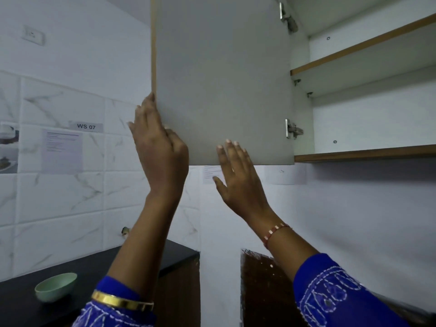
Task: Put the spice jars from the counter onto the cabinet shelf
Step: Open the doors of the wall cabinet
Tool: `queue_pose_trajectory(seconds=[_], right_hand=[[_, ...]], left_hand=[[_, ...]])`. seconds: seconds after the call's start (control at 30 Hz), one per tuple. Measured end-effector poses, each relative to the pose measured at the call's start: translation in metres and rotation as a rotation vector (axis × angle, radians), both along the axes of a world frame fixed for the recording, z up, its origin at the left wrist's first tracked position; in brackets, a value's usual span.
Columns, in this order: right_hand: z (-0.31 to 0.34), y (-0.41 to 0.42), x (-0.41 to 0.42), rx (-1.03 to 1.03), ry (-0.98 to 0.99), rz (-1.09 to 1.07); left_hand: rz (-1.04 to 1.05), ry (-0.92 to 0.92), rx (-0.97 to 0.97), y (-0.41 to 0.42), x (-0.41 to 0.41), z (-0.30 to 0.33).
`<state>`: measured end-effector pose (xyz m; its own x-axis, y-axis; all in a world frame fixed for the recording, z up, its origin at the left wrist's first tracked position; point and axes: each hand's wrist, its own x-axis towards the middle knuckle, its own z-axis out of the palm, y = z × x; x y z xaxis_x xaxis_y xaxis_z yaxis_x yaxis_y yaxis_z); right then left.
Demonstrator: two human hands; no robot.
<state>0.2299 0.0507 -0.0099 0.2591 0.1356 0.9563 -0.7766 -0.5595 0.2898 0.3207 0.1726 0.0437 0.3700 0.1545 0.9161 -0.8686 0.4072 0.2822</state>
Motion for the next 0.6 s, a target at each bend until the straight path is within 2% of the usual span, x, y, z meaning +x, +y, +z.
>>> queue_pose_trajectory(seconds=[0.27, 0.47, 0.6], right_hand=[[-0.012, -0.003, -0.134, 0.073, 0.027, -0.211], [-0.008, 0.012, -0.25, 0.095, -0.028, -0.292], [-0.015, 0.021, -0.325, 0.105, -0.031, -0.422]], left_hand=[[-0.153, -0.089, -0.005, -0.006, -0.121, -0.009], [-0.382, -0.154, 0.061, -0.02, -0.232, -0.031], [-0.559, -0.201, 0.122, -0.031, -0.297, -0.047]])
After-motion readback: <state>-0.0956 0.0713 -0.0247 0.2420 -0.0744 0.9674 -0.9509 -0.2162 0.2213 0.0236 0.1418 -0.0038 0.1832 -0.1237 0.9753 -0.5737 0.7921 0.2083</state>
